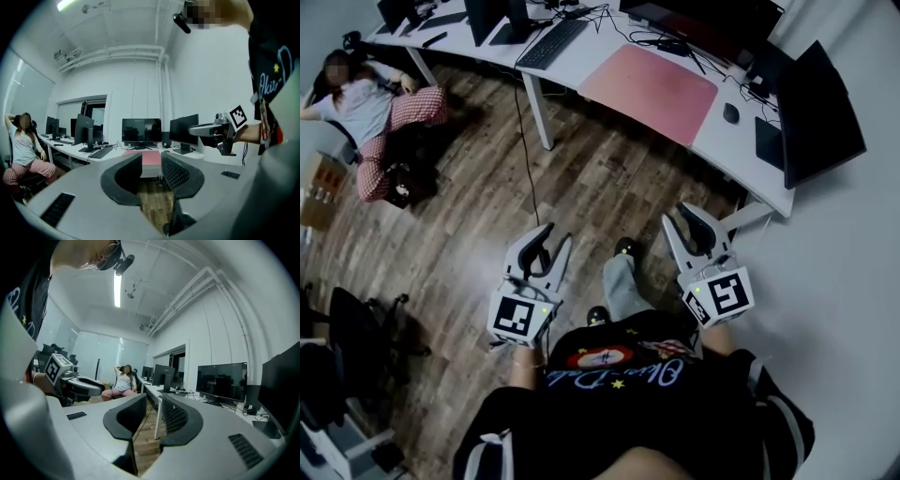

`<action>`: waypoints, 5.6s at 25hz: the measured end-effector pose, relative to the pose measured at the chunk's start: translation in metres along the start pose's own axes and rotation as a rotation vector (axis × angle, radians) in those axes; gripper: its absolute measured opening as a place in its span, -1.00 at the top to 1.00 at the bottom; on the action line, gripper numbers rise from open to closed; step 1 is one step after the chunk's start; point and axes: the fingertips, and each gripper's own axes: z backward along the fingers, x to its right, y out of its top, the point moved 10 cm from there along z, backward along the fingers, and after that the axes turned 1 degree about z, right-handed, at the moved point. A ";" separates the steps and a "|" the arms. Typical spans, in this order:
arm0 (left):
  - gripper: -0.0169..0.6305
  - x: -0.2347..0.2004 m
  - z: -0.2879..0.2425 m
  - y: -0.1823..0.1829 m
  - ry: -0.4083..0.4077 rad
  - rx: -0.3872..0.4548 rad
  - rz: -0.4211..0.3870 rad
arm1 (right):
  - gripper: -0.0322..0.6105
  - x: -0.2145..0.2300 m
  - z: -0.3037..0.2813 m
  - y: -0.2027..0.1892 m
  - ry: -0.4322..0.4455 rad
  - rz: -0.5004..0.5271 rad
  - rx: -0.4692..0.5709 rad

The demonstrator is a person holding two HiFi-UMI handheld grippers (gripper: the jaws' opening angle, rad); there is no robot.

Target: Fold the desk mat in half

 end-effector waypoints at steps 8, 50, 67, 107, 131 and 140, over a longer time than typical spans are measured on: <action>0.63 -0.034 -0.063 0.004 0.026 -0.048 -0.079 | 0.64 0.047 -0.044 -0.023 -0.010 -0.019 -0.014; 0.28 -0.201 -0.412 -0.057 -0.117 -0.440 -0.570 | 0.38 0.217 -0.253 -0.142 -0.068 0.096 -0.456; 0.20 -0.239 -0.509 -0.127 -0.327 -0.602 -0.950 | 0.31 0.212 -0.306 -0.197 -0.164 0.171 -0.738; 0.90 -0.257 -0.533 -0.069 -0.608 -0.310 -0.901 | 0.84 0.220 -0.331 -0.188 -0.449 0.268 -0.925; 0.90 -0.260 -0.669 -0.015 -0.457 -0.272 -0.905 | 0.84 0.374 -0.392 -0.153 -0.462 0.404 -0.748; 0.90 -0.259 -0.746 -0.016 -0.422 -0.308 -0.923 | 0.84 0.444 -0.420 -0.172 -0.412 0.392 -0.750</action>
